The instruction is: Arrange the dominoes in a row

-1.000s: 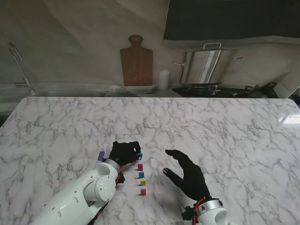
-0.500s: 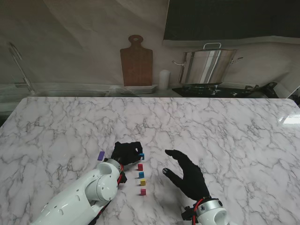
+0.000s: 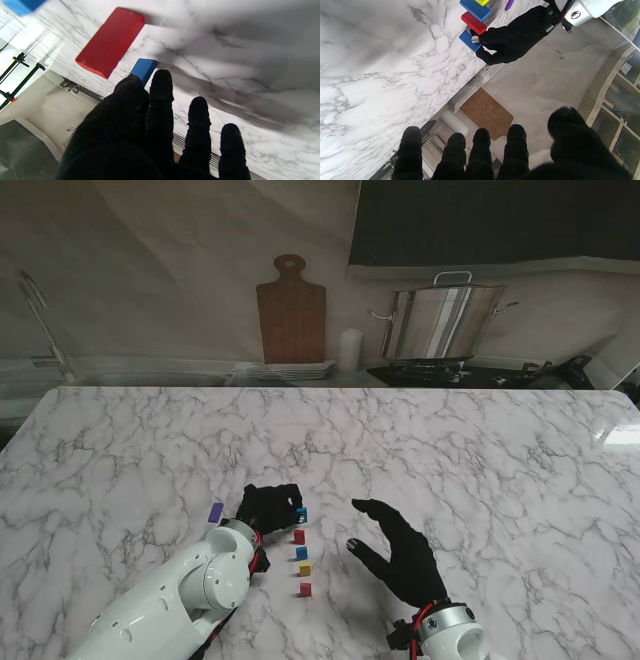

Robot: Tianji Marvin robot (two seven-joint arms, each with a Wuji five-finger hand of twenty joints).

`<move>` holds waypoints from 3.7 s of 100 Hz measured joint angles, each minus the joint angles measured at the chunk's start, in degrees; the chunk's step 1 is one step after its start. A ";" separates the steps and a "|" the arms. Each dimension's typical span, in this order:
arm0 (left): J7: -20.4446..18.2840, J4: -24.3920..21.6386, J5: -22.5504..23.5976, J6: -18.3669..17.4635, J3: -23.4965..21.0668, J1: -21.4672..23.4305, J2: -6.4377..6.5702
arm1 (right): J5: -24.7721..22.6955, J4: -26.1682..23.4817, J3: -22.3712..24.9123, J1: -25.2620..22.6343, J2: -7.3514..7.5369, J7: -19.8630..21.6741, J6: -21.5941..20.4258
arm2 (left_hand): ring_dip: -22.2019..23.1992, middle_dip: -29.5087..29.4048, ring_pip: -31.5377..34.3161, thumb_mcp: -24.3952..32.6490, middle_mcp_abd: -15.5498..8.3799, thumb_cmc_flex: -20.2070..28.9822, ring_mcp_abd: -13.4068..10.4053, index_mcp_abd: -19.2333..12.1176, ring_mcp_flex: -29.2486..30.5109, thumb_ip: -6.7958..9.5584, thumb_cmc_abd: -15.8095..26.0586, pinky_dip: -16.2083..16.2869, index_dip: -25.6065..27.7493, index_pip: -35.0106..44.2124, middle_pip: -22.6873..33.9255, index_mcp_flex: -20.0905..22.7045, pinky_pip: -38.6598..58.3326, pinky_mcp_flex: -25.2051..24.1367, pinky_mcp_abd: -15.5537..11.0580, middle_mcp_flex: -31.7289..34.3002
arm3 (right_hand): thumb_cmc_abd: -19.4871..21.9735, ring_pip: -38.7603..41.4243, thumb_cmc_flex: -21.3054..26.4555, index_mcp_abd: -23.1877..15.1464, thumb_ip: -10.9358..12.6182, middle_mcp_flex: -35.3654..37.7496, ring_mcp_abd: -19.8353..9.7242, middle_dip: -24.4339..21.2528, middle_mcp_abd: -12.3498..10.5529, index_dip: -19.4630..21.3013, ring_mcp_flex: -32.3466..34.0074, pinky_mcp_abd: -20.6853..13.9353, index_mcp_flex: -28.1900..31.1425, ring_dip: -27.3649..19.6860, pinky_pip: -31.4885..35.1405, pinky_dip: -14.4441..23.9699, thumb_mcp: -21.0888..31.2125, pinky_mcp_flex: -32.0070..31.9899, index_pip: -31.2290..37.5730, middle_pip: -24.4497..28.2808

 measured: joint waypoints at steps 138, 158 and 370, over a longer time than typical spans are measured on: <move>-1.61 -1.26 2.19 -2.30 -1.31 1.01 1.13 | 0.05 0.10 -0.04 0.17 -0.02 -0.20 -0.03 | 0.01 -0.21 -0.05 -0.04 0.02 0.00 0.00 -1.27 -0.26 0.00 0.01 0.00 1.45 -2.72 -0.59 1.19 0.00 -0.63 0.00 0.01 | 0.00 0.00 0.00 0.00 0.00 0.00 0.00 0.00 0.00 0.00 0.00 0.00 0.00 0.00 0.00 0.00 0.00 0.00 0.00 0.00; -1.40 -1.07 2.19 -2.19 -0.68 0.85 1.12 | 0.05 0.11 -0.07 0.19 -0.02 -0.21 -0.03 | 0.02 -0.21 -0.05 -0.04 0.02 0.00 0.00 -1.27 -0.26 0.00 0.01 0.00 1.46 -2.74 -0.72 1.19 0.00 -0.64 0.00 0.01 | 0.00 0.00 0.00 0.00 0.00 -0.01 0.00 0.00 0.00 0.00 0.00 0.00 0.00 0.00 0.00 0.00 0.00 0.00 0.00 0.00; -1.54 -1.45 2.95 -1.10 -0.41 0.97 1.16 | 0.11 0.12 -0.02 0.21 -0.03 -0.15 -0.01 | 0.11 2.64 -1.38 -1.47 -0.97 1.07 0.54 -1.33 -1.54 0.02 1.56 0.00 -5.65 -10.48 -2.01 4.29 -0.42 -0.71 0.00 -1.38 | 0.00 0.00 0.00 0.00 0.00 -0.58 0.00 0.00 0.00 0.00 0.00 0.00 0.00 0.00 0.00 0.00 0.00 0.00 0.01 0.00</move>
